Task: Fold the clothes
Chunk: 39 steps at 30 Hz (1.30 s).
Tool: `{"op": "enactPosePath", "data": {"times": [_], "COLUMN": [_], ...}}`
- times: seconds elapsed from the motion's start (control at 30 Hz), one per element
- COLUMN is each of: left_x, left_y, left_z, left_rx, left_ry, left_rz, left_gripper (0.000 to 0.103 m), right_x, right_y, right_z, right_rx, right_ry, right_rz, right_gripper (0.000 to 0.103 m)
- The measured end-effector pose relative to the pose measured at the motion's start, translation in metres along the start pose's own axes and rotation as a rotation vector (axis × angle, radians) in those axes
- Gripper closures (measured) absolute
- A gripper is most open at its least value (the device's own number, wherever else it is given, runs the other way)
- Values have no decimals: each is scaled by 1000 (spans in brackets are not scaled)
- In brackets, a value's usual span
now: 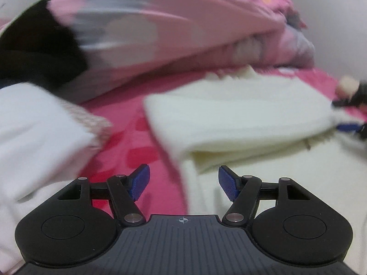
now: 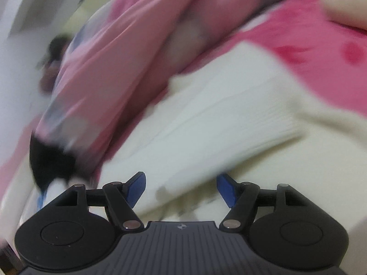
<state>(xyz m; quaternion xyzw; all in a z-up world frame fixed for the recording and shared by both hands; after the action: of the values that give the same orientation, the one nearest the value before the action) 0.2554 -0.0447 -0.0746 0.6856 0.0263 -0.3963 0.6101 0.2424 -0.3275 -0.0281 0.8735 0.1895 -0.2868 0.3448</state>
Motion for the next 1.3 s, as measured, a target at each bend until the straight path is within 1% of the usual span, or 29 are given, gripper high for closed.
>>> {"op": "enactPosePath", "data": {"times": [0.03,0.07,0.1,0.13,0.23,0.3,0.33,0.4,0.43,0.47,0.5,0.57,0.63,0.73,0.8,0.87,0.93,1.0,1.03,1.23,1.3], "left_x": [2,5,9,13,15,18,19,20,20,20,20,20,20,21,21,20,20,20,20,21,21], "left_y": [-5,-10,-12,-13,-14,-15,-16,-16,-16,-16,-16,-16,-15,-15,-15,-15,-15,-15,-15,-15,-15], "left_z": [-1,-2,-2,-3,-10,-16,-18,-20,-20,-19,-19,-19,-19,-18,-18,-18,-18,-18,-18,-18,-18], "left_rx": [16,30,32,33,-26,-73,-92,-111,-112,-112,-112,-111,-110,-102,-96,-94,-91,-86,-83,-79,-78], "left_ry": [0,-1,-14,-27,-92,-123,-135,-147,-148,-148,-147,-147,-147,-139,-135,-133,-130,-127,-125,-123,-122], "left_rz": [-7,-13,-13,-12,7,18,23,27,28,29,29,29,28,25,25,26,26,26,25,22,22], "left_gripper": [36,36,36,36,36,36,36,36,36,36,36,36,36,36,36,36,36,36,36,36,36], "right_x": [-3,-5,-8,-8,-4,-4,-4,-2,-2,-5,-8,-16,-24,-22,-12,-11,-26,-41,-35,30,40], "right_y": [7,13,20,22,22,23,23,23,23,23,23,24,31,54,78,101,118,126,123,93,85], "right_z": [10,21,31,36,42,48,51,54,54,54,53,43,23,-11,-35,-65,-103,-125,-112,11,31], "right_rx": [36,71,107,129,154,174,186,204,197,169,136,59,-48,-166,-212,-263,-352,-424,-417,-284,-276], "right_ry": [-15,-30,-45,-47,-70,-102,-113,-149,-174,-205,-236,-272,-296,-300,-297,-278,-216,-174,-196,-408,-415], "right_rz": [11,22,33,33,38,53,61,82,96,114,132,173,231,277,290,321,402,478,462,257,234], "right_gripper": [34,37,40,42,49,60,62,74,79,88,94,96,96,96,97,97,97,97,97,97,98]}}
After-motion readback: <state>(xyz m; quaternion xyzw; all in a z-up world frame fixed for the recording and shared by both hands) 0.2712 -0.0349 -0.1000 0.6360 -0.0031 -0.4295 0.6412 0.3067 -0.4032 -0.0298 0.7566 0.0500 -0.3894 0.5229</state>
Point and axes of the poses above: each gripper's, at about its wrist camera, not at the fingertips, and x roughly the way its jaws point, z to its right, y to its top, the point moved 9 cm from there along x, roughly the way its jaws point, and after that the axes turned 13 degrees about -y, right-handed, at the moved point
